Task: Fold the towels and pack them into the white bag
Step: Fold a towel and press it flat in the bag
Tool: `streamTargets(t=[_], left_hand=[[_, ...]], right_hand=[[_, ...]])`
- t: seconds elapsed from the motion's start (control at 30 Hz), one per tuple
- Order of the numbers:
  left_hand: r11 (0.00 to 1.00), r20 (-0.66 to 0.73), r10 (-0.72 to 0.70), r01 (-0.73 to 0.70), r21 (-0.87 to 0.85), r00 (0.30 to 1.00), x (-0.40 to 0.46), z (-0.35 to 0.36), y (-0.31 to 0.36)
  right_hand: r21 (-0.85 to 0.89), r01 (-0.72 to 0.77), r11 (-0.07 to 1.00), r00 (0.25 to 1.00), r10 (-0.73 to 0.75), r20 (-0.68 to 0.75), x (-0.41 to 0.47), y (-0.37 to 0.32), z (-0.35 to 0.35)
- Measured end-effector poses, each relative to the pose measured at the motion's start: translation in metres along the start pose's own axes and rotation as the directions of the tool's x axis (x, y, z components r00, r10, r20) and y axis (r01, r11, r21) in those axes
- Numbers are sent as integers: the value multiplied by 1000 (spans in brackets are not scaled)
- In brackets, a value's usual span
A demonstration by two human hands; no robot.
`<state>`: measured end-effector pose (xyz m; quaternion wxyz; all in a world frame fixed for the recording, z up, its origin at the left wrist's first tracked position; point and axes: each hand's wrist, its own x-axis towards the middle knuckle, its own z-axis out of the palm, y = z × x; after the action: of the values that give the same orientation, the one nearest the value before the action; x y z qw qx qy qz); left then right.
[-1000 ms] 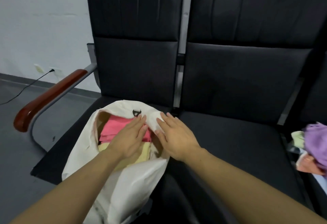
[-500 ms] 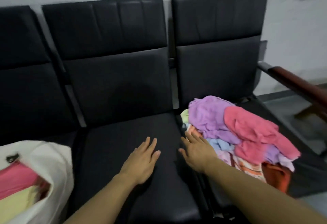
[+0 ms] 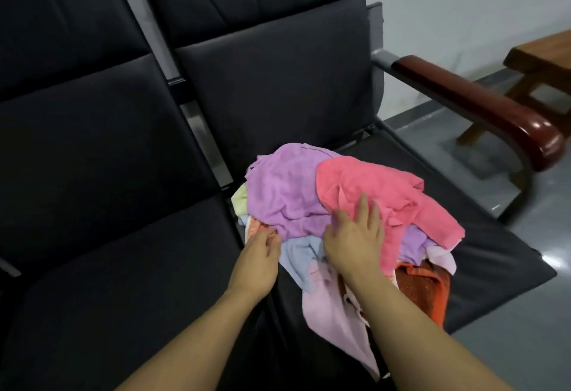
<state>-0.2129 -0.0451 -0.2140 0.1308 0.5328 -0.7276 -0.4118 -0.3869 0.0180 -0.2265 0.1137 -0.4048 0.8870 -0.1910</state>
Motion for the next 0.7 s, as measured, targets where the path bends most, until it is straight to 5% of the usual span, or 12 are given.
streamTargets(t=[0.1,0.27,0.4,0.57,0.7], left_hand=[[996,-34,-23,20,-85,999,25,32,21],[969,-31,-98,88,-232,995,59,73,56],[882,30,-180,175,-437,983,76,86,79],[815,29,-232,211,-539,972,73,78,89],[747,3,-256,199,-634,967,58,32,78]], right_hand=[[28,-122,992,992,123,-39,15,22,-2],[114,-18,993,989,34,-142,24,25,-1],[364,-6,931,973,89,-211,23,12,-20],[649,-53,759,976,176,-127,21,-3,-35],[711,-14,703,990,111,-90,13,-11,-41]])
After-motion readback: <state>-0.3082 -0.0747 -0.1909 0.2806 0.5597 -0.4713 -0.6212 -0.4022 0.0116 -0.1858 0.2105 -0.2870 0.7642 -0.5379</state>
